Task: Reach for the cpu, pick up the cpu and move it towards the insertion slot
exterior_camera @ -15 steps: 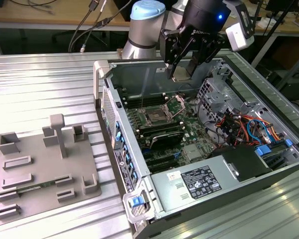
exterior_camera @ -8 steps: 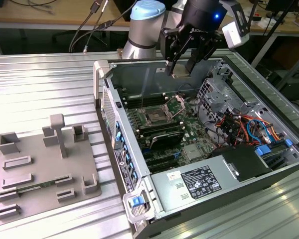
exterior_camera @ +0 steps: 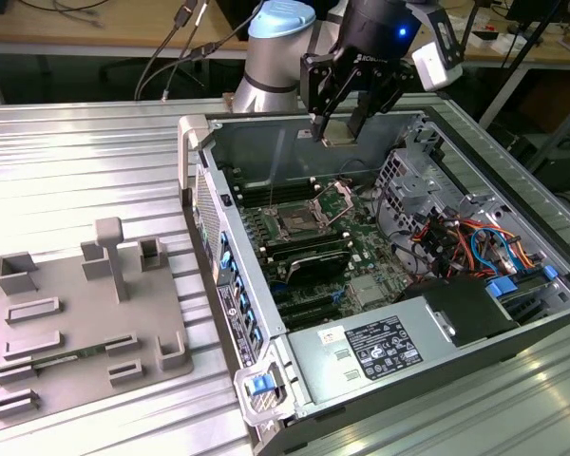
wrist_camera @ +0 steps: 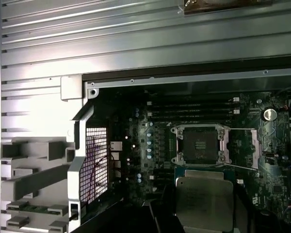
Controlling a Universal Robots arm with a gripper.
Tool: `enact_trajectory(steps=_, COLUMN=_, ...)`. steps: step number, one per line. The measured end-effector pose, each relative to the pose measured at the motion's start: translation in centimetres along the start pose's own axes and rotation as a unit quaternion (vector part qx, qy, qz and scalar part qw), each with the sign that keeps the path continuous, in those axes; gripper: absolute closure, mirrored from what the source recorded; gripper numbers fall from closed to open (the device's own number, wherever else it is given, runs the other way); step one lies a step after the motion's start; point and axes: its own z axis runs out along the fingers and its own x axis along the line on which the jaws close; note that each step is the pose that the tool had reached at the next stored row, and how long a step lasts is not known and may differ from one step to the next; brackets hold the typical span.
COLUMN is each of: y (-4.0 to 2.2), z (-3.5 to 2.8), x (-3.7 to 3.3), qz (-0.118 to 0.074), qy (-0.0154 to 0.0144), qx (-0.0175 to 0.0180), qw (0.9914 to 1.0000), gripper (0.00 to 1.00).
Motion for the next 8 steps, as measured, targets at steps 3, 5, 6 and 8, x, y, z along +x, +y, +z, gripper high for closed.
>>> enact_trajectory(steps=3, y=0.57, z=0.37, x=0.01, qz=-0.004, qy=0.0001, qx=0.0001, qw=0.99999, gripper=0.45)
enact_trajectory(steps=5, y=0.92, z=0.56, x=0.01, qz=-0.007, qy=0.0003, qx=0.0001, qw=0.99997, gripper=0.45)
enact_trajectory(steps=6, y=1.17, z=0.71, x=0.01, qz=-0.010, qy=0.0003, qx=0.0002, qw=0.99995, gripper=0.45)
enact_trajectory(steps=8, y=1.40, z=0.94, x=0.02, qz=-0.012, qy=0.0004, qx=0.0003, qw=0.99993, gripper=0.45)
